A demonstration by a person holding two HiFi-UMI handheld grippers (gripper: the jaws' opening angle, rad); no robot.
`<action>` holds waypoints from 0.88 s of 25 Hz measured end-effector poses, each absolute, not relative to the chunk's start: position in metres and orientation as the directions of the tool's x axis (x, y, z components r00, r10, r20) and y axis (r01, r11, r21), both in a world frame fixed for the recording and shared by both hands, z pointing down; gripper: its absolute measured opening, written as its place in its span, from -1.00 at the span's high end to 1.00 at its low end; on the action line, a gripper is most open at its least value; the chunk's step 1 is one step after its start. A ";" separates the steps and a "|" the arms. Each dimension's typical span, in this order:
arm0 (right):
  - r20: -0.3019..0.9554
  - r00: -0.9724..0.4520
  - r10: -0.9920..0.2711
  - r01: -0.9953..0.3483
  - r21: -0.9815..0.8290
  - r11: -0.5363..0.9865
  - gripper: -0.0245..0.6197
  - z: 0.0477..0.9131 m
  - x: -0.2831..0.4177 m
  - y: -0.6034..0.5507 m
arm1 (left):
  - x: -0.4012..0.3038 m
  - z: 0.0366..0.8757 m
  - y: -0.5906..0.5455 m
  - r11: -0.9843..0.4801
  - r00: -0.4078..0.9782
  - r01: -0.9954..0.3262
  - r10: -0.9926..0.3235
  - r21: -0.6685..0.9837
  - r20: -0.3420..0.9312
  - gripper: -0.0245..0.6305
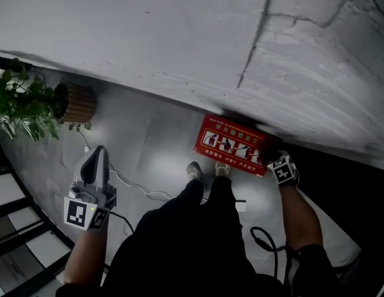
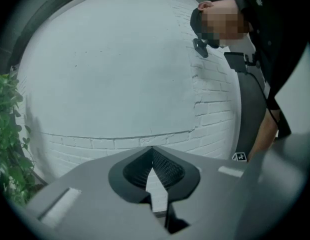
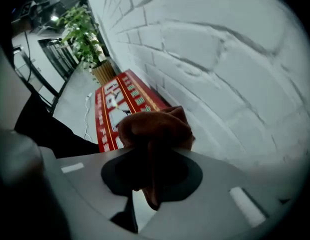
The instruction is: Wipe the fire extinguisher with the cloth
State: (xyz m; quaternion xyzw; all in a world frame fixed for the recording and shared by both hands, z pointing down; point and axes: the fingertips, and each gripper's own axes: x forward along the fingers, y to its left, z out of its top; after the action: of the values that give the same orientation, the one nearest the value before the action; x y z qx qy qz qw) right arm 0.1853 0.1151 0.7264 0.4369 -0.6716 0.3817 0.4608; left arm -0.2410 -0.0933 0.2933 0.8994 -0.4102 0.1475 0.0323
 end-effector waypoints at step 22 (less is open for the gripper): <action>0.916 -0.393 -0.077 -0.679 -0.233 0.696 0.72 0.764 -0.035 -0.034 | -0.350 0.277 -0.041 -0.432 0.357 -0.887 -0.866 -0.164 0.352 0.93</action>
State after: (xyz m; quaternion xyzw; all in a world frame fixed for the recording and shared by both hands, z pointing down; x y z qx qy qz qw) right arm -0.0353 -0.0336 0.7642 0.2433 -0.7768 0.3049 0.4943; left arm -0.3498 -0.0409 0.2772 0.8231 -0.5322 0.1960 0.0273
